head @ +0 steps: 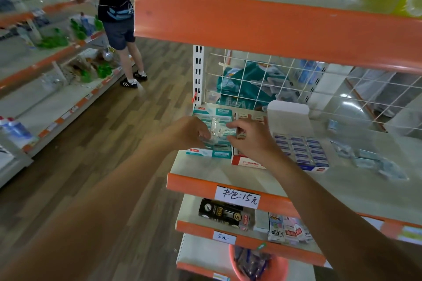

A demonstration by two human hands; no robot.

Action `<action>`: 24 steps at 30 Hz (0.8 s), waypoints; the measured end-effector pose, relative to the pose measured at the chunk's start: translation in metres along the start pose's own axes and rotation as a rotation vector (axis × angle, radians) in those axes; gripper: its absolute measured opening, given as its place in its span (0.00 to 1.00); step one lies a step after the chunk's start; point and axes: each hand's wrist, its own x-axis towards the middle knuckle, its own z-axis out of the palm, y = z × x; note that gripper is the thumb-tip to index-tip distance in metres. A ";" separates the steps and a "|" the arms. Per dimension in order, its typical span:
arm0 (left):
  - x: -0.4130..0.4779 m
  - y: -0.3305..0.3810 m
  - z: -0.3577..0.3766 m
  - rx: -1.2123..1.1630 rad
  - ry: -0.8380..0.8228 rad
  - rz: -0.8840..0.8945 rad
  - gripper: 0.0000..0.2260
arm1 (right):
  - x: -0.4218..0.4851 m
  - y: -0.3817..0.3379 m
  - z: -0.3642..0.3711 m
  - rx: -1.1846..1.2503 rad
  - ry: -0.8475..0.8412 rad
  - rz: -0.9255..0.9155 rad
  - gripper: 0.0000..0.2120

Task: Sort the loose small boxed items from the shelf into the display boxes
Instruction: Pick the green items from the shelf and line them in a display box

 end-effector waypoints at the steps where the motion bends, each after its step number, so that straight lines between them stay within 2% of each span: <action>1: 0.001 -0.001 0.001 0.000 -0.004 -0.003 0.12 | 0.000 -0.001 0.000 -0.004 -0.011 0.001 0.16; 15: 0.005 -0.004 -0.001 0.128 -0.081 -0.037 0.05 | -0.003 -0.002 -0.002 -0.055 -0.111 -0.005 0.16; 24: 0.003 -0.003 0.005 0.186 -0.039 -0.075 0.09 | -0.002 -0.001 -0.001 -0.129 -0.185 -0.028 0.15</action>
